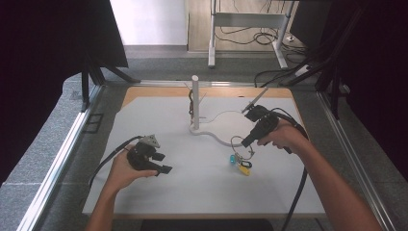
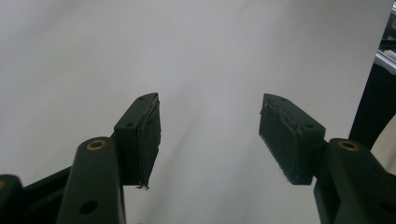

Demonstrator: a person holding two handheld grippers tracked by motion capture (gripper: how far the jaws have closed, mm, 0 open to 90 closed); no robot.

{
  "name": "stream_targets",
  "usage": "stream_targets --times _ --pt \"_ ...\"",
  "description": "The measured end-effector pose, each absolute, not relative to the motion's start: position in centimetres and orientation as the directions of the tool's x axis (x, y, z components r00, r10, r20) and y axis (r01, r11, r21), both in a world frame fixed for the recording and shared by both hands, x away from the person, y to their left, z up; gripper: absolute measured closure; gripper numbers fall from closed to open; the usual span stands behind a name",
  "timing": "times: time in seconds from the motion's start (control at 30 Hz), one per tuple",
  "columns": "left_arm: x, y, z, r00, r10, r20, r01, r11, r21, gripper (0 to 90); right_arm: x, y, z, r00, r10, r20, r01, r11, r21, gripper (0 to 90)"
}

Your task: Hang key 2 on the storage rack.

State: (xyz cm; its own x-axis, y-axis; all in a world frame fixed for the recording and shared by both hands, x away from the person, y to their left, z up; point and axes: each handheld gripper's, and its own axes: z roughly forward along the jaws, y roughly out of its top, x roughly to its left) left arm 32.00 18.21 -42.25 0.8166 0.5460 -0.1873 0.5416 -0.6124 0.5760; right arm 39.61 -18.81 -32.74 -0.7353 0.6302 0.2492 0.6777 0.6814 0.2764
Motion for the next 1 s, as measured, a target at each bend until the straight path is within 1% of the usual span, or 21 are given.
stream_targets --times 0.6,1.0 --pt "32.0 18.2 -42.2 0.817 0.543 -0.193 0.542 -0.612 0.576 39.5 41.7 -18.7 -29.2 -0.739 0.628 0.245 0.672 0.658 0.339 87.4" --pt "31.9 18.3 -42.1 0.820 0.534 -0.204 0.540 -0.606 0.584 39.7 43.8 -18.6 -27.9 -0.725 0.650 0.227 0.681 0.630 0.372 87.4"
